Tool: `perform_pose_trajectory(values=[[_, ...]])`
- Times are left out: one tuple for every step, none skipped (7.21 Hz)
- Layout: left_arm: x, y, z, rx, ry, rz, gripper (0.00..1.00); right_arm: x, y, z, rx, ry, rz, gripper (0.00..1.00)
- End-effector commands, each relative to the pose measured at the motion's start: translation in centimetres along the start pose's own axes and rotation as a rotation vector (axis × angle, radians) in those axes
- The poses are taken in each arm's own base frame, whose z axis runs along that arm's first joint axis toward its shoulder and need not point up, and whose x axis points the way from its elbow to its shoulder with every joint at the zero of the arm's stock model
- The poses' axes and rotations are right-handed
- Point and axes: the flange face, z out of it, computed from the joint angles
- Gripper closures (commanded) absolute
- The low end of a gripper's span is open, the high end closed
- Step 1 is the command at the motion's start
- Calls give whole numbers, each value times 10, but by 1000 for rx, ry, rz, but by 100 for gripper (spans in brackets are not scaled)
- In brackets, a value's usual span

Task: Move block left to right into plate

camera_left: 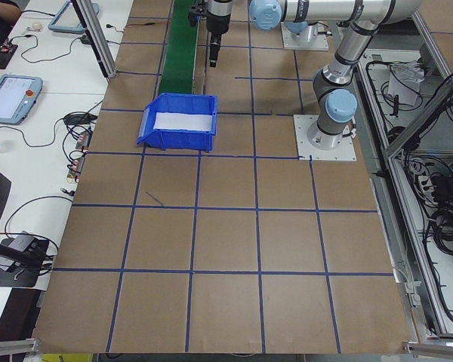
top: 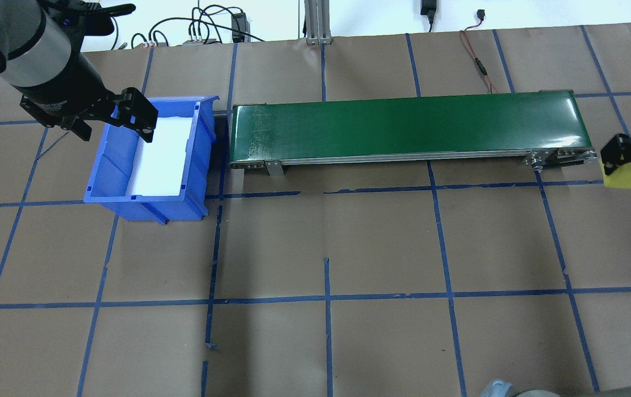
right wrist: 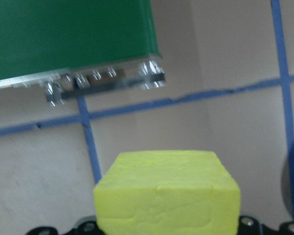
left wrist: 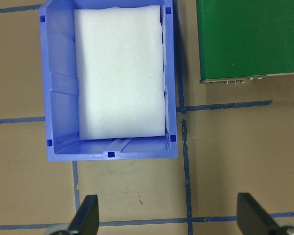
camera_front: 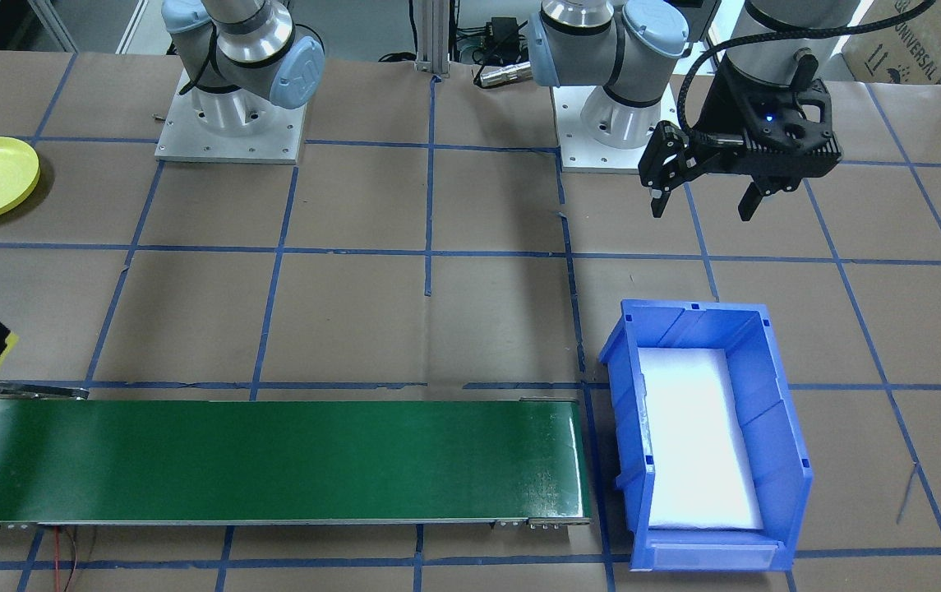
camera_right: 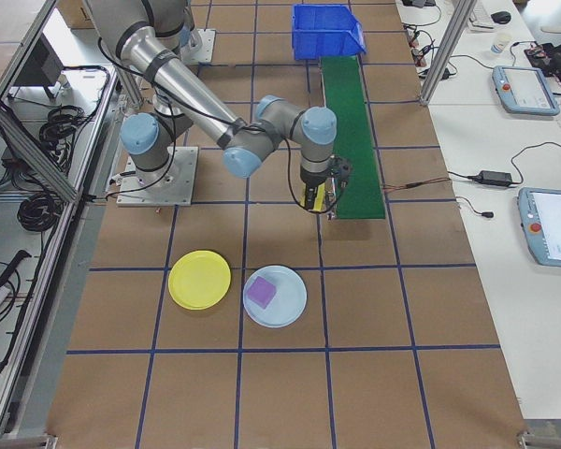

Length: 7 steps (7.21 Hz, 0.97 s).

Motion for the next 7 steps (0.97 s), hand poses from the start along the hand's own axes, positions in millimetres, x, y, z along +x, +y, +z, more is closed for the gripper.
perform_pose_trajectory(values=[[0,0,1,-3,1,0,0,57,85,0,-117,95,-45,72],[0,0,1,-2,1,0,0,85,105,-7,-155,140,-20,71],[-2,0,1,-2,0,-3,0,119,129,-3,-168,108,-40,71],[1,1,1,-1,1,3,0,150,159,4,-182,77,35,70],[0,1,2,-5,1,0,0,169,186,16,-201,52,102,70],[1,1,1,-2,-1,1,0,184,212,28,-220,30,169,70],[0,1,2,-5,1,0,0,195,235,44,-231,10,227,66]])
